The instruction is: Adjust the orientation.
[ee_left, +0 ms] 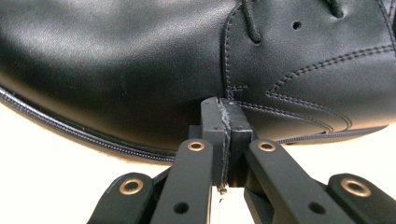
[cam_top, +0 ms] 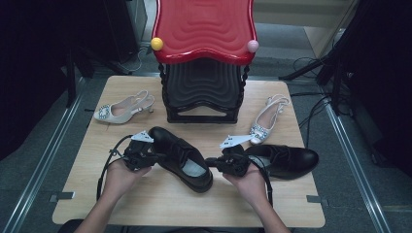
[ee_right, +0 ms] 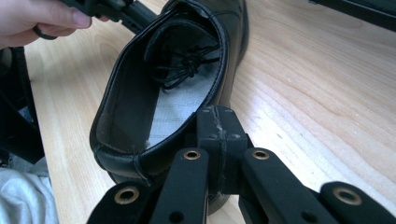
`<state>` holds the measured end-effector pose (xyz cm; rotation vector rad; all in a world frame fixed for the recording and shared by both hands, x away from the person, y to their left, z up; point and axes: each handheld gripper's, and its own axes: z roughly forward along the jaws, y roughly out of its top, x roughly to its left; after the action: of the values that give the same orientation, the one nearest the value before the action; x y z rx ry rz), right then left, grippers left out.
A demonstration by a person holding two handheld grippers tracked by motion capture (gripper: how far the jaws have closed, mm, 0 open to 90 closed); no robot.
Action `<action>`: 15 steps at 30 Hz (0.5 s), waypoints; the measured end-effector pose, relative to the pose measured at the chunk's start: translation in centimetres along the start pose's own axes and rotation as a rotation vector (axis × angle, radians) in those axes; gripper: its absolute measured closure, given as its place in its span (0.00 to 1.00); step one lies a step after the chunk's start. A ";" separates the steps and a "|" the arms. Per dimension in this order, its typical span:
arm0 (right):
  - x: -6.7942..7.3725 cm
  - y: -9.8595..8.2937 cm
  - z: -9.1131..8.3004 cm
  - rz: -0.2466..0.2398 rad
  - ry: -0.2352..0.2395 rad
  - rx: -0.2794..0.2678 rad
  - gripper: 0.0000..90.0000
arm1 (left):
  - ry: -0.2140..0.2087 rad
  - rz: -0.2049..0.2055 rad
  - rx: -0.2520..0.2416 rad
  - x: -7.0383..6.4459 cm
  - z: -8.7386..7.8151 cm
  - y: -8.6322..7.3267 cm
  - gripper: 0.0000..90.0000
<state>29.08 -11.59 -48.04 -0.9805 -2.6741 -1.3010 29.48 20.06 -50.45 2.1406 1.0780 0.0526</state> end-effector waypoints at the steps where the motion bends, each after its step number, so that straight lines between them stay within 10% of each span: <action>1: 0.1 -0.1 -0.1 0.004 0.000 0.001 1.00 | 0.000 0.000 0.000 0.0 0.0 0.0 1.00; 15: 1.0 -0.8 -0.4 0.007 0.027 0.010 1.00 | -0.027 0.003 -0.001 0.2 0.8 0.7 1.00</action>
<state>27.68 -11.71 -48.09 -0.9634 -2.6527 -1.2889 30.32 19.47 -50.65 2.1360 1.0585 0.0253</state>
